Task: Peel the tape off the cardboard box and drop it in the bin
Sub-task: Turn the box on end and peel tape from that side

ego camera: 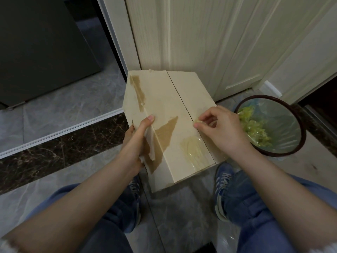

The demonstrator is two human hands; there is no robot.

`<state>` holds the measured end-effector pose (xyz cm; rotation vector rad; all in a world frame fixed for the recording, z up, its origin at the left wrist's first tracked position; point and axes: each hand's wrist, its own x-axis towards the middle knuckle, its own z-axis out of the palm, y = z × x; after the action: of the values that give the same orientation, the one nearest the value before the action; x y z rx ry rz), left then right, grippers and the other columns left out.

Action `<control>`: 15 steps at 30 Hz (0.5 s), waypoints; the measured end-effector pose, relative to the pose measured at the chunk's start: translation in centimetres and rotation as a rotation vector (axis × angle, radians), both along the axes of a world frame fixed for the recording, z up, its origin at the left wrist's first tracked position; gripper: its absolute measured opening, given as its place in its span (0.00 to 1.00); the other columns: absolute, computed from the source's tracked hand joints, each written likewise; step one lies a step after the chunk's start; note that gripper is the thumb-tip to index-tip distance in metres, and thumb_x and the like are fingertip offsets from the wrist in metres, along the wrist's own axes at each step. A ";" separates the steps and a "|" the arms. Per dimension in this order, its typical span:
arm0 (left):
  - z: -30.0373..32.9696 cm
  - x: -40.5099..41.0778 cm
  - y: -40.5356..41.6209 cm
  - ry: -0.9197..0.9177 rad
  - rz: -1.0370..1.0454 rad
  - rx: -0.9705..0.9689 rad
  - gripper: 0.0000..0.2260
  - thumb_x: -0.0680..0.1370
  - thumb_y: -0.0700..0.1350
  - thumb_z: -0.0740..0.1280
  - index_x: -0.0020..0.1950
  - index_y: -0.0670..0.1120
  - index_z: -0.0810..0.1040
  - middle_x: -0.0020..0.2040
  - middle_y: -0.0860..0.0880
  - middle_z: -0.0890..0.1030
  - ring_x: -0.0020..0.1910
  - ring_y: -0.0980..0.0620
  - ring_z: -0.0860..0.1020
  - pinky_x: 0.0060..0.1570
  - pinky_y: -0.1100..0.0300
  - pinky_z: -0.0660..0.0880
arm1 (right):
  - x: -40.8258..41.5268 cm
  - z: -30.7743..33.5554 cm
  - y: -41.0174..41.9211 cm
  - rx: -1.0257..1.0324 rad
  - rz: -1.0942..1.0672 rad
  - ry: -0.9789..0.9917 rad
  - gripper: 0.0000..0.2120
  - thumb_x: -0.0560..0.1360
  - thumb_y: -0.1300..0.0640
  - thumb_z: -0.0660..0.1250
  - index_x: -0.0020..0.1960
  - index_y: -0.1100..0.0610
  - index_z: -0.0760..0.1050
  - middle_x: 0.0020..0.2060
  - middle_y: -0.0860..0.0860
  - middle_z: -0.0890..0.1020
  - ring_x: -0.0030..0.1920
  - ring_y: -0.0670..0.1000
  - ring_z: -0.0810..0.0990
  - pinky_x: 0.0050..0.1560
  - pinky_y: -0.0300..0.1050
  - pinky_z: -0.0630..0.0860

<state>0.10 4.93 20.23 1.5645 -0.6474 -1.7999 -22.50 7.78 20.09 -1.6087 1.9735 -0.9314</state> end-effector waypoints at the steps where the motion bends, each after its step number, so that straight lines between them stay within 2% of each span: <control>1: 0.0 0.0 0.0 -0.002 -0.003 0.000 0.65 0.40 0.75 0.78 0.76 0.59 0.68 0.68 0.48 0.77 0.66 0.41 0.76 0.68 0.37 0.71 | 0.0 0.0 -0.1 0.033 -0.015 -0.052 0.08 0.69 0.56 0.79 0.43 0.56 0.81 0.39 0.45 0.80 0.35 0.40 0.77 0.40 0.27 0.71; 5: 0.3 0.1 0.1 -0.008 -0.016 0.007 0.70 0.40 0.76 0.78 0.80 0.60 0.62 0.73 0.48 0.72 0.70 0.40 0.72 0.69 0.34 0.68 | -0.2 -0.1 -0.5 0.111 -0.086 -0.189 0.08 0.71 0.57 0.77 0.39 0.51 0.78 0.36 0.43 0.80 0.35 0.41 0.75 0.41 0.30 0.73; 7: 0.7 0.0 0.1 -0.003 -0.027 0.012 0.71 0.39 0.76 0.77 0.80 0.59 0.61 0.74 0.48 0.71 0.71 0.40 0.71 0.69 0.33 0.67 | -0.5 -0.4 -0.8 0.116 -0.135 -0.250 0.10 0.73 0.58 0.76 0.39 0.49 0.76 0.36 0.45 0.80 0.37 0.44 0.76 0.44 0.38 0.75; 11: 1.0 0.0 0.3 0.001 -0.016 0.010 0.69 0.40 0.75 0.78 0.79 0.57 0.63 0.71 0.49 0.73 0.69 0.41 0.73 0.69 0.34 0.68 | -0.9 -0.5 -0.9 0.124 -0.271 -0.517 0.07 0.76 0.61 0.71 0.41 0.54 0.76 0.30 0.49 0.77 0.33 0.47 0.74 0.46 0.49 0.75; 15: 0.9 0.0 0.3 -0.010 -0.008 -0.001 0.67 0.40 0.76 0.78 0.78 0.59 0.66 0.70 0.49 0.74 0.68 0.41 0.74 0.69 0.35 0.69 | -0.7 -0.7 -0.7 0.128 -0.279 -0.510 0.07 0.78 0.59 0.69 0.42 0.53 0.75 0.31 0.50 0.80 0.33 0.46 0.76 0.47 0.49 0.76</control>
<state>0.13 5.25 21.12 1.5739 -0.6599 -1.7982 -23.16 7.06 19.39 -0.9193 1.8624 -1.1548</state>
